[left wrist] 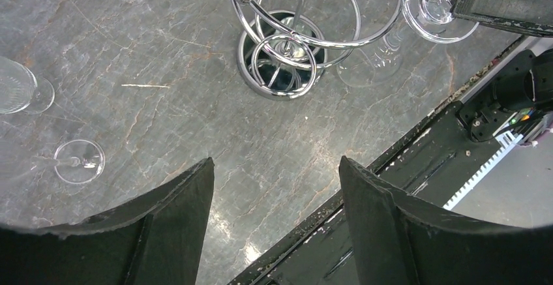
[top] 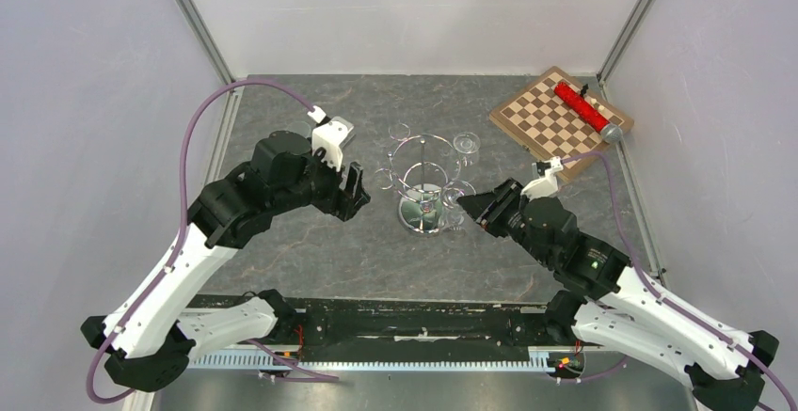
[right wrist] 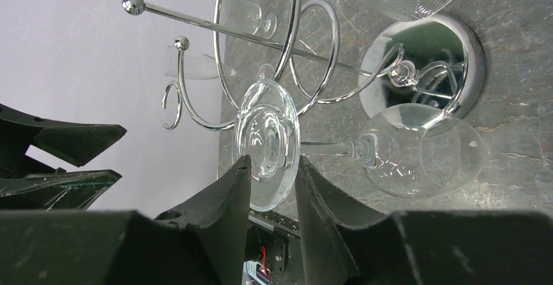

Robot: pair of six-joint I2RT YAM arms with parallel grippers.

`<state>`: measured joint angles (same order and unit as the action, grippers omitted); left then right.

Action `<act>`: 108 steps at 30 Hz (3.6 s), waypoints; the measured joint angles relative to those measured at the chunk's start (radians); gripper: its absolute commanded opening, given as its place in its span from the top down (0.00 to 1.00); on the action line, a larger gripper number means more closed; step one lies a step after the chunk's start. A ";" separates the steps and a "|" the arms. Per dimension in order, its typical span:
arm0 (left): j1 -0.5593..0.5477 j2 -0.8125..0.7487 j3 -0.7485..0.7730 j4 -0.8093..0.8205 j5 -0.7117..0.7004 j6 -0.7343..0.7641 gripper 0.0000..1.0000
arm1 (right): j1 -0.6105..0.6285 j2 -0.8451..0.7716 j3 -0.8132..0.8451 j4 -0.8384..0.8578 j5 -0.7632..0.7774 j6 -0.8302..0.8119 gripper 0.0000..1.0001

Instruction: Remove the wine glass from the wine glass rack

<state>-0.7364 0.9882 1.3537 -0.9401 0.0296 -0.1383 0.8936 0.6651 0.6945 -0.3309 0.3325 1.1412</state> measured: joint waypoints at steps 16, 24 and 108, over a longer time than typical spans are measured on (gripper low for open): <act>-0.012 -0.004 -0.010 0.000 -0.033 0.001 0.21 | 0.001 0.021 0.005 0.029 0.002 -0.008 0.86; -0.021 -0.006 -0.012 0.000 -0.052 0.001 0.21 | 0.001 0.023 0.012 0.049 0.006 -0.009 1.00; -0.032 -0.099 -0.324 0.316 0.408 -0.650 0.20 | 0.070 0.026 -0.005 0.115 -0.815 -0.921 1.00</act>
<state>-0.7681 0.8890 1.0294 -0.6243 0.4377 -0.7879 0.9634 0.6914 0.6899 -0.2157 -0.4824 0.2199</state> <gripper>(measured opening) 0.805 0.106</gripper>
